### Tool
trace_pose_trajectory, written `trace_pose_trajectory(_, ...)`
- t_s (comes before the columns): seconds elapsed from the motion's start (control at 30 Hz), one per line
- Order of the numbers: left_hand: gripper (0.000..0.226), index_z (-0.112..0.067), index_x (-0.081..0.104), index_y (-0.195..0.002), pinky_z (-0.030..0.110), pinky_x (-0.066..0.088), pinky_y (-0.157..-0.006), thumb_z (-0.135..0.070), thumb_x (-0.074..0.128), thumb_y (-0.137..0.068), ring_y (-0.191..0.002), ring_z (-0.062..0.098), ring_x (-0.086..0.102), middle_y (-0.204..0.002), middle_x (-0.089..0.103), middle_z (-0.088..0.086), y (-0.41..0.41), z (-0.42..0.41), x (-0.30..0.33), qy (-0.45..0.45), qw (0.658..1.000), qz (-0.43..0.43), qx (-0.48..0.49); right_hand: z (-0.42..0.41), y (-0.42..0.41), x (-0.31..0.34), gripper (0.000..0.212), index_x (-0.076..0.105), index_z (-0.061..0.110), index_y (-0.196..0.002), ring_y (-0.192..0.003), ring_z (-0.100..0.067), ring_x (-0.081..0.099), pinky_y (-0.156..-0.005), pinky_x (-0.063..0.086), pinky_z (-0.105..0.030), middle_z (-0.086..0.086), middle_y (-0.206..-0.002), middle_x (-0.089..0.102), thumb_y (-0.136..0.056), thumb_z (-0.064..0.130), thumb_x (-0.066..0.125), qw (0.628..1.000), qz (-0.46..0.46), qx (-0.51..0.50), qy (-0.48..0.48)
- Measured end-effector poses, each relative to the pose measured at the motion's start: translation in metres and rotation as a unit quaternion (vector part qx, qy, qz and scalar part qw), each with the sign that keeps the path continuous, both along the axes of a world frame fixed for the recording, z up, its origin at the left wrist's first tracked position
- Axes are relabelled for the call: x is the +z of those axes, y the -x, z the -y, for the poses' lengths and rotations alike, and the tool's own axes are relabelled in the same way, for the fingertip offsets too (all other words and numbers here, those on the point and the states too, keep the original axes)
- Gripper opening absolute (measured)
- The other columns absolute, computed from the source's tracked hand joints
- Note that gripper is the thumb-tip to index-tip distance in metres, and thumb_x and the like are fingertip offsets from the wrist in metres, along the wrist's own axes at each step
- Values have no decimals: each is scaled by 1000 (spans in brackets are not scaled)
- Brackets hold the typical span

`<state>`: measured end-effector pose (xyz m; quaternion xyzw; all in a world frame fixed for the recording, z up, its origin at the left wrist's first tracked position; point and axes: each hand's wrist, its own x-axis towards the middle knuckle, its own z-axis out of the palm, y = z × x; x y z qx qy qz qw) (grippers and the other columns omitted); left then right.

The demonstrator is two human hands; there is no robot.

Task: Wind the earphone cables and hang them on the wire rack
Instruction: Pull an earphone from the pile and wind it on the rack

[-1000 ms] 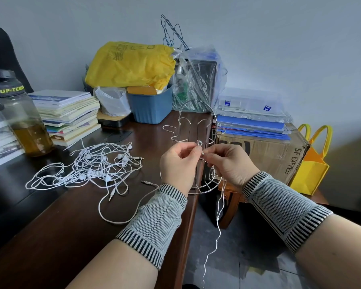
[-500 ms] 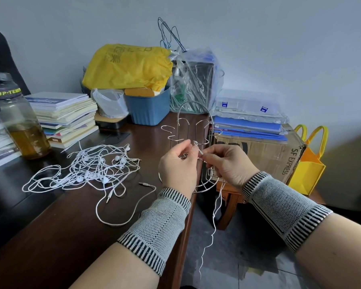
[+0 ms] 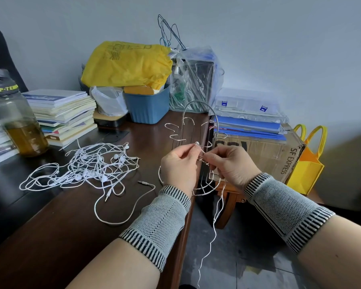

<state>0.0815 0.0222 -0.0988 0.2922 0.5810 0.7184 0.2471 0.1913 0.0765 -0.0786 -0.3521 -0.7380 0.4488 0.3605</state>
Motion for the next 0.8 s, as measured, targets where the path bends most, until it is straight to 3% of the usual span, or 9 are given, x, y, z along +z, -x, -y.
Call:
trace_pose_trajectory(0.1, 6, -20, 78, -88, 21, 42, -47, -23, 73, -85, -46, 1, 54, -51, 60, -14, 2, 0, 1, -1, 1000, -8, 13, -4, -11, 6, 27, 67, 5, -70, -43, -11, 39, -43, 37, -22, -4, -56, 52, -84, 27, 70, 999, 33, -14, 17)
trace_pose_trajectory(0.23, 5, -15, 76, -89, 17, 46, -47, -16, 72, -87, -57, 1, 65, -65, 70, -7, 1, 2, 3, -12, 1000, 22, 3, -12, -30, 26, 20, 64, 2, -71, -47, -13, 33, -43, 31, -24, -1, -55, 44, -85, 16, 64, 996, 20, -4, 83)
trace_pose_trajectory(0.33, 4, -18, 75, -87, 18, 48, -47, -17, 72, -87, -64, 1, 69, -67, 72, -4, -2, 2, 3, -10, 1000, 25, -10, -12, -33, 44, 19, 62, 2, -70, -46, -12, 32, -42, 28, -23, 1, -51, 42, -87, 10, 62, 997, -2, -17, 71)
trace_pose_trajectory(0.43, 5, -18, 75, -86, 21, 53, -54, -15, 71, -87, -66, 3, 70, -65, 72, -6, -5, 2, 2, -13, 1000, 25, -11, -5, -24, 60, 24, 61, 1, -68, -44, -14, 37, -42, 32, -24, -3, -52, 49, -87, 17, 65, 998, 18, -53, -15)
trace_pose_trajectory(0.5, 6, -16, 75, -86, 23, 56, -60, -13, 71, -88, -66, 5, 70, -66, 72, -4, -6, 2, 3, -17, 999, 31, -11, 2, -15, 68, 28, 61, 3, -68, -46, -14, 44, -46, 40, -25, -7, -56, 56, -89, 22, 63, 985, 105, -78, -112)
trace_pose_trajectory(0.57, 5, -14, 74, -87, 24, 54, -57, -13, 70, -88, -64, 4, 69, -68, 72, -2, -6, 3, 3, -18, 999, 43, -18, 8, -3, 73, 30, 58, 11, -65, -50, -14, 50, -48, 42, -24, -5, -60, 60, -92, 25, 58, 951, 199, -99, -215)
trace_pose_trajectory(0.63, 6, -12, 72, -85, 20, 52, -55, -12, 69, -89, -60, 1, 66, -69, 70, -1, -7, 4, 4, -26, 998, 55, -26, 13, 11, 74, 35, 50, 17, -60, -53, -12, 48, -46, 33, -23, 0, -58, 54, -94, 26, 51, 913, 264, -111, -289)
trace_pose_trajectory(0.7, 7, -11, 69, -82, 15, 52, -55, -11, 69, -90, -58, -1, 66, -67, 68, -1, -7, 5, 5, -39, 997, 63, -27, 16, 24, 73, 35, 54, 12, -64, -57, -18, 50, -48, 29, -26, -2, -60, 53, -95, 26, 47, 897, 294, -99, -316)
trace_pose_trajectory(0.8, 6, -9, 68, -83, 11, 50, -55, -11, 69, -89, -58, -2, 66, -66, 68, -1, -6, 6, 8, -53, 995, 81, -26, 19, 36, 75, 36, 65, 1, -77, -67, -27, 56, -53, 35, -29, -13, -72, 63, -95, 23, 44, 902, 295, -75, -306)
